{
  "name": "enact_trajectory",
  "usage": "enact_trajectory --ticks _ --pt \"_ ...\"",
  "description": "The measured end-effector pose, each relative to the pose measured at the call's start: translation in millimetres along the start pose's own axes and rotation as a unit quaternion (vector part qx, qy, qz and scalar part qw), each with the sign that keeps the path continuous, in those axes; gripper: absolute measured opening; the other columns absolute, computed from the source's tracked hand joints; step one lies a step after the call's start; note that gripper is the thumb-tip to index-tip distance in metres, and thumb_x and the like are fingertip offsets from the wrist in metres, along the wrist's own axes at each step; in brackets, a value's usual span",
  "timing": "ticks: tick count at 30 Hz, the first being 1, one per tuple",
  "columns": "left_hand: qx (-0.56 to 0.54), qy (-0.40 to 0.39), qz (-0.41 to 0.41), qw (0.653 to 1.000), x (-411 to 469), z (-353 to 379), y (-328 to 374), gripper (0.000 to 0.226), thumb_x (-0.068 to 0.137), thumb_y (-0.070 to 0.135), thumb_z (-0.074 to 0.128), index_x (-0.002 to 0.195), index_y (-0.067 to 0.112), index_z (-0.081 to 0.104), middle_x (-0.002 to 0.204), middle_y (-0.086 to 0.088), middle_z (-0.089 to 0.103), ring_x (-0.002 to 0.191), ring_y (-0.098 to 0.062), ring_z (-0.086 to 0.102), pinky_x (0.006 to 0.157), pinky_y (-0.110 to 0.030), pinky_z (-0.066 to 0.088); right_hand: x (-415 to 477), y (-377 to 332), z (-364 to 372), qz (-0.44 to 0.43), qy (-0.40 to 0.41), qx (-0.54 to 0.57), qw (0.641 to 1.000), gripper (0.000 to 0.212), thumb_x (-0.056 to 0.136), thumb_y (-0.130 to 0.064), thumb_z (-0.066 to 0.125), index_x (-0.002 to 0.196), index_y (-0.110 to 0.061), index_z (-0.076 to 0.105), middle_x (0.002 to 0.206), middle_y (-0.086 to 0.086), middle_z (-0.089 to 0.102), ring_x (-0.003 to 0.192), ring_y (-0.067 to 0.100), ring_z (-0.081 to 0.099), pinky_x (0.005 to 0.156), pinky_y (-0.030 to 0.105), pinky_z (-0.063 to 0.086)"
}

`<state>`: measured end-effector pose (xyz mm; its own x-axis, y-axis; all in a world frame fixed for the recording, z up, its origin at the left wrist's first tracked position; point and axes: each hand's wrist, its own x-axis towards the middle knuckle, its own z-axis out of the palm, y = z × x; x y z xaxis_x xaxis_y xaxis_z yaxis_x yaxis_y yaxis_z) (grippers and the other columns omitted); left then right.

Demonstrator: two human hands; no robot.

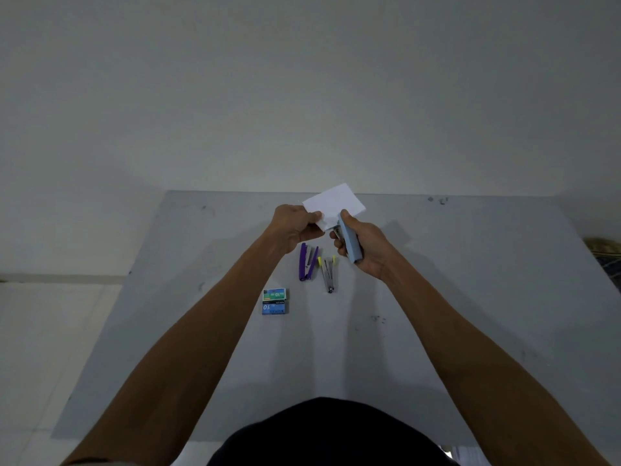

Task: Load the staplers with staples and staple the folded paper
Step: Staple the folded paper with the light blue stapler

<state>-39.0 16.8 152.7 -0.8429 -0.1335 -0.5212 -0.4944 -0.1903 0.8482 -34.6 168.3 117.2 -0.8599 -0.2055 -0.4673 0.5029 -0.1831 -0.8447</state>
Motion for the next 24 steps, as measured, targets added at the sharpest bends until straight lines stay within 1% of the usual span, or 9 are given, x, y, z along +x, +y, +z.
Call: enact_trajectory --ticks 4,6,8,10,13,15,20,22,24 --pt "0.037 -0.018 0.016 0.999 -0.3 0.2 0.2 0.033 0.087 -0.001 0.063 0.117 -0.014 0.057 0.116 -0.029 0.063 0.090 -0.033 0.066 0.078 -0.038 0.055 0.0 2.1 -0.5 0.001 -0.001 -0.004 1.000 0.032 0.090 -0.038 0.062 0.097 -0.007 0.063 0.087 0.013 0.066 0.065 0.016 0.058 0.056 0.023 0.051" --pt "0.046 -0.026 0.020 0.998 0.1 -1.3 1.4 0.032 0.086 0.000 0.064 0.115 -0.013 0.058 0.113 -0.030 0.064 0.078 -0.028 0.067 0.071 -0.035 0.059 -1.6 3.1 -1.9 0.014 -0.007 -0.001 1.000 0.033 0.088 -0.038 0.064 0.097 -0.006 0.064 0.087 0.012 0.067 0.065 0.014 0.059 0.056 0.022 0.052" --pt "0.048 -0.030 0.021 0.998 1.0 -2.4 1.5 0.032 0.086 0.000 0.065 0.114 -0.013 0.059 0.112 -0.030 0.064 0.072 -0.024 0.067 0.065 -0.033 0.061 -3.1 3.9 -4.4 0.033 -0.008 -0.011 0.999 0.036 0.085 -0.043 0.066 0.097 -0.009 0.066 0.086 0.007 0.070 0.064 0.013 0.059 0.054 0.023 0.051" --pt "0.047 -0.031 0.017 0.998 2.4 -2.7 0.6 0.032 0.086 0.000 0.065 0.115 -0.013 0.058 0.112 -0.029 0.064 0.072 -0.024 0.066 0.070 -0.036 0.059 -4.5 4.6 -5.5 0.053 -0.011 -0.007 0.999 0.037 0.084 -0.046 0.067 0.095 -0.011 0.067 0.083 0.003 0.071 0.063 0.013 0.058 0.050 0.024 0.049" --pt "0.037 -0.021 0.016 0.999 4.2 -1.7 -0.5 0.032 0.087 0.000 0.063 0.115 -0.013 0.058 0.114 -0.029 0.063 0.072 -0.024 0.066 0.079 -0.038 0.055 -4.8 4.0 -4.3 0.063 -0.021 0.046 0.997 0.033 0.086 -0.043 0.065 0.094 -0.012 0.065 0.078 0.002 0.067 0.059 0.012 0.054 0.045 0.022 0.047" --pt "0.037 -0.015 0.018 0.999 4.8 -1.2 -0.3 0.031 0.086 0.000 0.064 0.114 -0.013 0.059 0.114 -0.029 0.064 0.072 -0.025 0.066 0.078 -0.038 0.056 -3.7 4.1 -4.4 0.062 -0.031 0.070 0.995 0.033 0.088 -0.041 0.064 0.097 -0.010 0.063 0.079 0.003 0.065 0.058 0.012 0.053 0.044 0.021 0.047" --pt "0.054 -0.015 0.027 0.998 4.4 -0.5 1.1 0.032 0.085 0.000 0.066 0.113 -0.013 0.059 0.111 -0.029 0.065 0.081 -0.030 0.067 0.063 -0.035 0.060 -1.2 7.4 -5.2 0.053 -0.034 0.067 0.996 0.037 0.087 -0.041 0.065 0.104 -0.008 0.063 0.082 0.006 0.065 0.056 0.011 0.054 0.046 0.021 0.048" --pt "0.054 -0.019 0.024 0.998 5.1 -0.3 0.7 0.032 0.085 -0.001 0.065 0.114 -0.014 0.058 0.112 -0.029 0.064 0.083 -0.031 0.066 0.067 -0.034 0.058 -1.3 6.6 -3.2 0.052 -0.025 0.054 0.997 0.037 0.086 -0.041 0.066 0.101 -0.008 0.064 0.082 0.007 0.066 0.055 0.011 0.055 0.047 0.021 0.049" --pt "0.039 -0.023 0.019 0.999 5.9 -0.1 -0.5 0.032 0.086 -0.002 0.064 0.114 -0.016 0.057 0.113 -0.031 0.063 0.079 -0.031 0.066 0.070 -0.035 0.056 -1.5 5.3 -2.2 0.049 -0.007 0.021 0.999 0.036 0.085 -0.042 0.068 0.097 -0.008 0.066 0.084 0.006 0.067 0.058 0.012 0.056 0.048 0.023 0.049"
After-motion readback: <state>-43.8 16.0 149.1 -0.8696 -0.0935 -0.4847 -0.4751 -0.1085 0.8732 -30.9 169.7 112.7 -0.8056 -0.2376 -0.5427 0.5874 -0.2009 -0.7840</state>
